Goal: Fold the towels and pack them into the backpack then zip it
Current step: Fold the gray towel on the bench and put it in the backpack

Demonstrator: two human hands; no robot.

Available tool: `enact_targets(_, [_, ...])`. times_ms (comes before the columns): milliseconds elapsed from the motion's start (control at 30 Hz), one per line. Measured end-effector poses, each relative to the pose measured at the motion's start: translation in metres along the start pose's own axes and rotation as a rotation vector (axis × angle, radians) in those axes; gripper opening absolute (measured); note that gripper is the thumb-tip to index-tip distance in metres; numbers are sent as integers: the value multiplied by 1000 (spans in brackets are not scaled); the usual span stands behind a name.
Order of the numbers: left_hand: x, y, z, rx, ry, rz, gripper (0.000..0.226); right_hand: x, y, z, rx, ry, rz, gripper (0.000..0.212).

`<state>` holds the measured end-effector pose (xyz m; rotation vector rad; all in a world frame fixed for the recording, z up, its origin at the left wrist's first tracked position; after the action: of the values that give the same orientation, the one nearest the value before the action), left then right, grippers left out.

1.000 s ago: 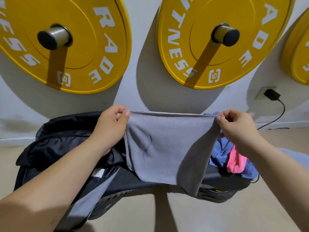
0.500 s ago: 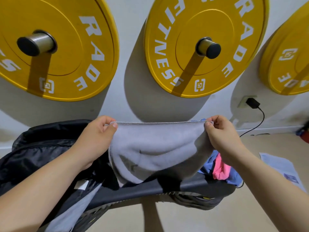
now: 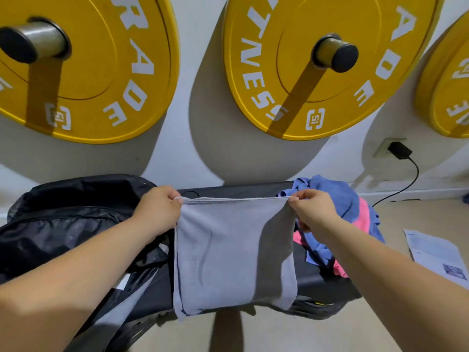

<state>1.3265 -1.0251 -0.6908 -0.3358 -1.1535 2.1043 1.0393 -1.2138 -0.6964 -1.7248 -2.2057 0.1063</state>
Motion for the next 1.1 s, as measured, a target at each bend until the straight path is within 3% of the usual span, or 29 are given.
enact_targets(100, [-22, 25, -4, 143, -125, -37, 16, -20, 24, 21, -266, 117, 22, 11])
enact_targets(233, [-38, 46, 1, 205, -128, -7, 11, -44, 42, 37, -257, 58, -5, 17])
enact_targets(367, [-32, 47, -1, 69, -28, -46, 25, -48, 48, 57, 40, 53, -180, 54])
enact_targets(467, [-3, 45, -11, -22, 15, -174, 9, -36, 67, 60, 297, -88, -314, 50])
enact_targets(567, [40, 55, -31, -172, 34, -336, 18, -9, 101, 60, 546, -205, -547, 42])
enact_targets(700, [72, 77, -59, -194, -64, -458, 37, 29, 146, 71, 847, -221, -814, 67])
enact_targets(933, [78, 107, -61, -200, -90, -358, 24, 40, 158, 75, 1155, -275, -815, 82])
enact_targets(1100, [74, 110, -59, 127, -190, -247, 18, 43, 159, 78, 1204, -290, -836, 86])
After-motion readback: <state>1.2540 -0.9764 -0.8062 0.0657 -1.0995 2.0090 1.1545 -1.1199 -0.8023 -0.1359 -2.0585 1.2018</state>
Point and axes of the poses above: each hand's wrist, its own x-axis away from the middle knuckle, its own y-axis out of the palm, z = x × y, the point moved 4 cm from there along -x, towards the middle knuckle, and after that the axes turned 13 degrees about -x, right-handed, at the moved point
